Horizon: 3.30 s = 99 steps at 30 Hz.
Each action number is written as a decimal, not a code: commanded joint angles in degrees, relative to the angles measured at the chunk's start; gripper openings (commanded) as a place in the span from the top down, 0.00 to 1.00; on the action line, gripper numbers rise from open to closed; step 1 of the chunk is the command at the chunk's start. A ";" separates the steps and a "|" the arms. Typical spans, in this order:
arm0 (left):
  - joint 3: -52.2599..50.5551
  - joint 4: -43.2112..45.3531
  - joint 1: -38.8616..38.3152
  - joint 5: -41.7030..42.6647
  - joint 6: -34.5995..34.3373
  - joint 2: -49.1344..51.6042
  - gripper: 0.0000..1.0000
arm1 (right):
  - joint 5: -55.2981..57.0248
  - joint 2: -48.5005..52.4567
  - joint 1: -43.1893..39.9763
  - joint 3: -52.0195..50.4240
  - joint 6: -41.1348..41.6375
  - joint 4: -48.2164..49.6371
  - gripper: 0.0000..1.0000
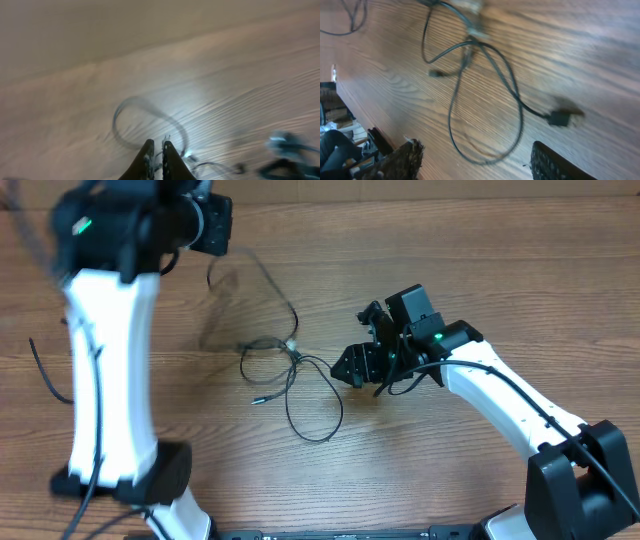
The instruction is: Untangle cables
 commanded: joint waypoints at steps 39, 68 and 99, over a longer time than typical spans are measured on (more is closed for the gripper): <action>-22.67 -14.73 3.23 -11.56 -12.41 -6.86 0.96 | 1.14 -0.07 0.63 -0.02 -0.22 -7.89 0.32; -58.03 19.28 25.31 4.76 9.90 -4.52 0.70 | 1.14 -0.07 0.63 -0.02 -0.22 -8.79 0.33; -4.66 -6.99 22.05 49.13 7.78 2.14 0.96 | 3.48 -0.07 0.70 -0.02 -0.20 6.05 0.33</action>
